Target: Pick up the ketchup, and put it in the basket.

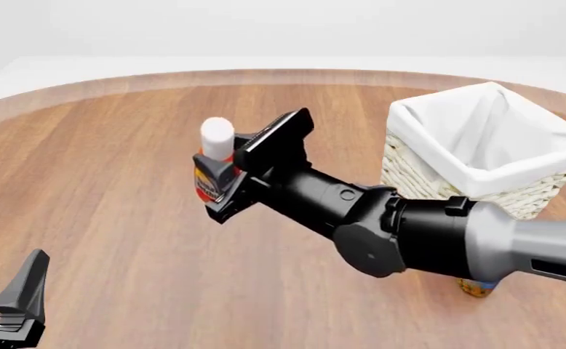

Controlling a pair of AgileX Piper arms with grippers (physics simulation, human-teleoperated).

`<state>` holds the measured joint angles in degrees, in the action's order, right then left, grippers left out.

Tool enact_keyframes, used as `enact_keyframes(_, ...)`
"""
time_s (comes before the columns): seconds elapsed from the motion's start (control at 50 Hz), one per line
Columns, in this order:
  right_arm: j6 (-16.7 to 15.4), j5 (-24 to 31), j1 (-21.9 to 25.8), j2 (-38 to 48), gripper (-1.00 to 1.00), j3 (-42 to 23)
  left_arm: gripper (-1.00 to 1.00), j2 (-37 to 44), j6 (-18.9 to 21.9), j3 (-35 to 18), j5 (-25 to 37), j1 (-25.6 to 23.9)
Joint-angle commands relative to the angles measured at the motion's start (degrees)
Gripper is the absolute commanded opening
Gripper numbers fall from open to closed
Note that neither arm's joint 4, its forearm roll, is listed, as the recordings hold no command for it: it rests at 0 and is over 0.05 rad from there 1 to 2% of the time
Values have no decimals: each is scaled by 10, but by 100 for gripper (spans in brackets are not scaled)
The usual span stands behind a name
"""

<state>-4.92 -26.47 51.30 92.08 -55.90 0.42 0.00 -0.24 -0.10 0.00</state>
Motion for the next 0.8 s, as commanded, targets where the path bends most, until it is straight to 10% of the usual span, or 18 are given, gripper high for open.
enact_keyframes(0.02,-3,-10,-32,-12,-100,4,100,0,0,0,0,0)
enact_keyframes(0.8,16,-34,-150,-82,-100,34,100,0,0,0,0,0)
